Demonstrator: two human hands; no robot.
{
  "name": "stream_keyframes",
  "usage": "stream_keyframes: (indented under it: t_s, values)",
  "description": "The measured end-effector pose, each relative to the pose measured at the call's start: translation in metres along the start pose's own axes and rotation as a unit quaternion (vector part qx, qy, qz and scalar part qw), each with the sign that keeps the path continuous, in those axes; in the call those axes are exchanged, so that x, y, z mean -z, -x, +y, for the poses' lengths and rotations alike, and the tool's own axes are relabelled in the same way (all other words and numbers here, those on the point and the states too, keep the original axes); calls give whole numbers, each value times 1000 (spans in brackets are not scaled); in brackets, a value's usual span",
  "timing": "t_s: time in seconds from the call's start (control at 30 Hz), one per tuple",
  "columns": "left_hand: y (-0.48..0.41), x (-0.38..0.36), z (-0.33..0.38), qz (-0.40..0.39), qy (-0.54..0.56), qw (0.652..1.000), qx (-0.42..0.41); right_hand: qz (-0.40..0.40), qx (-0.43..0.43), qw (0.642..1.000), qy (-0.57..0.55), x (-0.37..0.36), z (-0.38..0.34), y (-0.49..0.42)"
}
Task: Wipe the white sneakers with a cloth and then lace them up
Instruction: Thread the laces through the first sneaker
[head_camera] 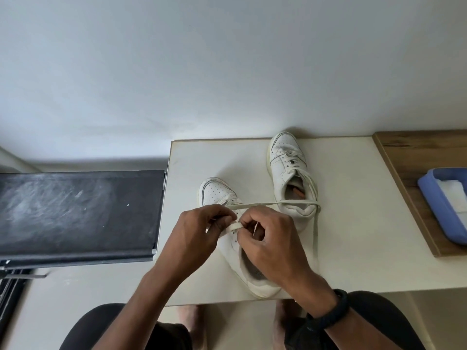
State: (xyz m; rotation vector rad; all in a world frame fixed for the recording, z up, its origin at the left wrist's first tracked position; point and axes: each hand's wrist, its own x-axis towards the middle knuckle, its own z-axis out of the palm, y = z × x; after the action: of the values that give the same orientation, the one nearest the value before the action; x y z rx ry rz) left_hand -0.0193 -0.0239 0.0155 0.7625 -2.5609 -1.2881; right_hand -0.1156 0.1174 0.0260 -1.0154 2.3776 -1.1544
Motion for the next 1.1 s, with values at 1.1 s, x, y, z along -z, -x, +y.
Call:
stream_keyframes:
  t_s: [1.1]
  values:
    - [9, -6, -8, -46, -48, 993, -92, 81, -98, 894, -429, 133, -34, -105]
